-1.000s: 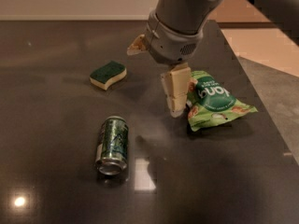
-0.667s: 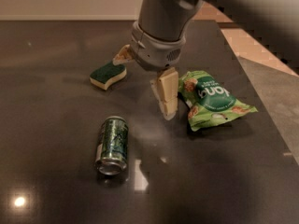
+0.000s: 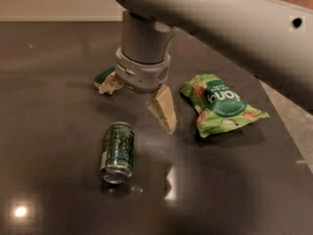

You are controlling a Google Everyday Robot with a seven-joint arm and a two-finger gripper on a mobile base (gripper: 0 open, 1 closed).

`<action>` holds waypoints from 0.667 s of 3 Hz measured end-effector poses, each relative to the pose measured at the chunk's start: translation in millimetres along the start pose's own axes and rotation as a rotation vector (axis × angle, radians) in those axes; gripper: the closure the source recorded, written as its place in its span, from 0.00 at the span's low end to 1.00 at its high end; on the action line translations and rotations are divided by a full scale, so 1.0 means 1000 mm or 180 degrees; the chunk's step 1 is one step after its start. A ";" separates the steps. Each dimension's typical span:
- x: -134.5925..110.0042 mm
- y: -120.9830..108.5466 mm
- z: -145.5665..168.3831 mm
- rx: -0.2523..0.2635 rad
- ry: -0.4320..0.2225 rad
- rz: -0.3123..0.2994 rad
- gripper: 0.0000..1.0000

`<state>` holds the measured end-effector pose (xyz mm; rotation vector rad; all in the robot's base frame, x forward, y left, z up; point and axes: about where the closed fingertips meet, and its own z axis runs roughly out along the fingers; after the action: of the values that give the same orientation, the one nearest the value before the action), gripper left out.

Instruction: Pick green can

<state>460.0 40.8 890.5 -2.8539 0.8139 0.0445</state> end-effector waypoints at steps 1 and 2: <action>-0.012 -0.001 0.015 -0.0126 -0.0040 -0.0433 0.00; -0.024 -0.002 0.028 -0.0233 -0.0058 -0.0763 0.00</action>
Offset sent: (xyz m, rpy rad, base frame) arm -0.0314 0.0255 -0.0407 -0.1053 0.0320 0.3784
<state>441.3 59.9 864.8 -2.9931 0.4711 0.0703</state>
